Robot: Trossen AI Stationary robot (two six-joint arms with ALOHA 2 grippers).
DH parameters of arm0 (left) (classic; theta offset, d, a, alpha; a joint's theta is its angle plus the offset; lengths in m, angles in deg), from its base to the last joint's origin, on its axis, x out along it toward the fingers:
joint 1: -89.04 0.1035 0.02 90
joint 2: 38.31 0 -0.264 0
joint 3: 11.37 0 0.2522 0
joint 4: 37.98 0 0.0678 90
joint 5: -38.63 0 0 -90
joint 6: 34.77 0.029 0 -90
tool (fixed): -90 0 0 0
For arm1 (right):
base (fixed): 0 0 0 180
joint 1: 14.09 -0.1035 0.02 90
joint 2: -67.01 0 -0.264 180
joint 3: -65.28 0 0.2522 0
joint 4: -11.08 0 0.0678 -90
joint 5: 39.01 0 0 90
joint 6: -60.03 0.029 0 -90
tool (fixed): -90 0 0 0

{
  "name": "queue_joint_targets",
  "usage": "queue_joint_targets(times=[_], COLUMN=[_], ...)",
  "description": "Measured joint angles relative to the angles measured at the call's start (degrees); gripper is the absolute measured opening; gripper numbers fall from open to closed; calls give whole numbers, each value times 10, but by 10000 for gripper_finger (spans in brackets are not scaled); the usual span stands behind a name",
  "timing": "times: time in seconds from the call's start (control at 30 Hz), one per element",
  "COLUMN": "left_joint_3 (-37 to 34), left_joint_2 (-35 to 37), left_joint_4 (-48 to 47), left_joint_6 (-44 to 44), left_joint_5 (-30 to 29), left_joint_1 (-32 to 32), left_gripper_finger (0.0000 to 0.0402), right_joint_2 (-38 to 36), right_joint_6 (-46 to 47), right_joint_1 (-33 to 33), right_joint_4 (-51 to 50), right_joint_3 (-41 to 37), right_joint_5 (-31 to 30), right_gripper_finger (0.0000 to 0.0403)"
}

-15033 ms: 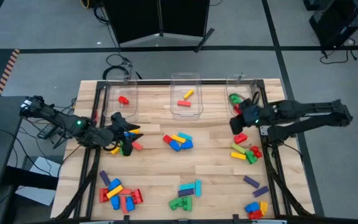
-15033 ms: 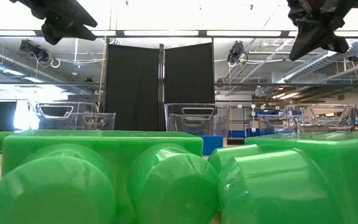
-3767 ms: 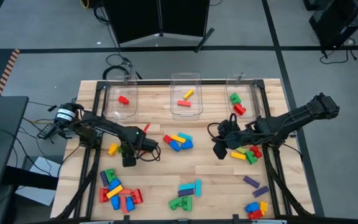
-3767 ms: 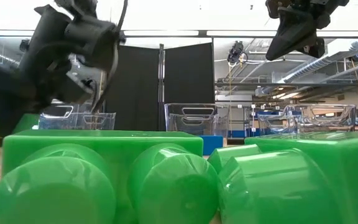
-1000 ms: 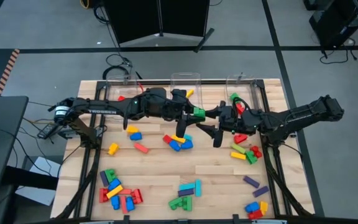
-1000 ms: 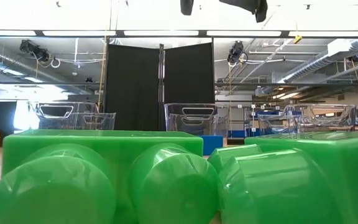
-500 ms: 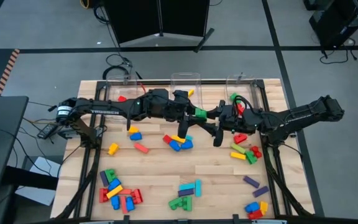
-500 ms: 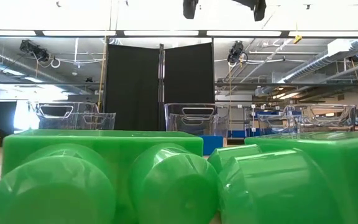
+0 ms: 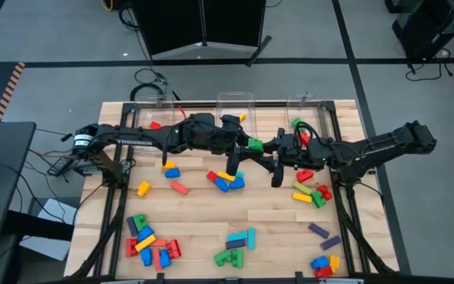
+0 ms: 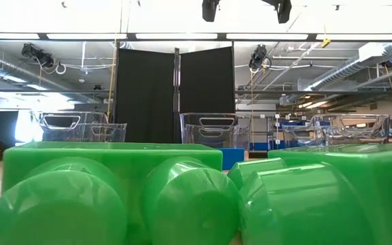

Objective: Sort blocks by size
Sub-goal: Put the green 2 stud game piece into the right transparent bin

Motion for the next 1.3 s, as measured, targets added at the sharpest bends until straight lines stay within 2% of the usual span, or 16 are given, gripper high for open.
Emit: queue_joint_targets(times=[0.47,0.73,0.87,1.17,1.3], left_joint_3=[0,0,0,0,1], left_joint_2=[0,0,0,29,51], left_joint_4=[7,10,10,3,-32], left_joint_6=[-1,-3,28,25,27], left_joint_5=[-3,-4,-4,3,-7], left_joint_1=[0,1,2,31,43], left_gripper_finger=[162,213,231,234,234], right_joint_2=[-1,0,0,-2,-14], right_joint_6=[-2,-4,-3,-2,-4], right_joint_1=[0,-1,-1,5,16], right_joint_4=[-1,-4,-3,-5,-33], right_joint_3=[0,0,0,0,0], right_joint_5=[7,10,10,4,11], right_gripper_finger=[158,158,158,160,161])
